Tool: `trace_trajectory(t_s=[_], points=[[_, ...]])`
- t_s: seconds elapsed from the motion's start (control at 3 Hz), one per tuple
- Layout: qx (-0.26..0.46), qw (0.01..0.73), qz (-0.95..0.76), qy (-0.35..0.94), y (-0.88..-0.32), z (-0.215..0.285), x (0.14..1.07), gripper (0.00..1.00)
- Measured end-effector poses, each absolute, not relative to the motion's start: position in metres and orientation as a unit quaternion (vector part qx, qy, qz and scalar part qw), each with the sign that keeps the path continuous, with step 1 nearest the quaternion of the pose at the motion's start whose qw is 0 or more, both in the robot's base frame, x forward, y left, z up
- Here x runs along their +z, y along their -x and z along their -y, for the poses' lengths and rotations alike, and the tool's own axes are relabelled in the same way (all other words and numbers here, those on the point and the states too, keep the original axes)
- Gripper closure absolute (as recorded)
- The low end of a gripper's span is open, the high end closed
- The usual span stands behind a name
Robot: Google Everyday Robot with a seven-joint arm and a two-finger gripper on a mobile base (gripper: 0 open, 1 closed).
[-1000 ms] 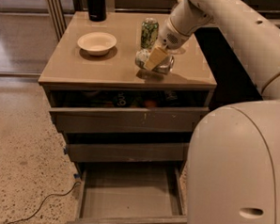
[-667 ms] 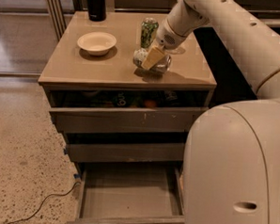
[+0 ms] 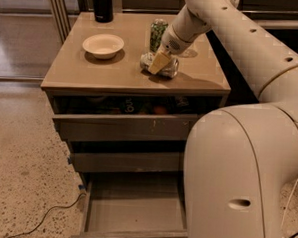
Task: Pick 7up can from bottom drawer and place on counter
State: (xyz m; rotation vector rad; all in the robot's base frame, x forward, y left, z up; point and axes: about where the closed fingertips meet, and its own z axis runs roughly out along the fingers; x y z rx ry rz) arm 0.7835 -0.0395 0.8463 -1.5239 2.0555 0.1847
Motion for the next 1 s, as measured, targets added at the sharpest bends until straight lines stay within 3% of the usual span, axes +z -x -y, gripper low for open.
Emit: trace_trajectory(t_s=[0.33, 1.0], points=[[0.065, 0.279, -0.768, 0.572, -0.7852, 0.0403, 0.8440, 0.82], [0.065, 0.275, -0.769, 0.573, -0.7855, 0.0411, 0.8419, 0.37]])
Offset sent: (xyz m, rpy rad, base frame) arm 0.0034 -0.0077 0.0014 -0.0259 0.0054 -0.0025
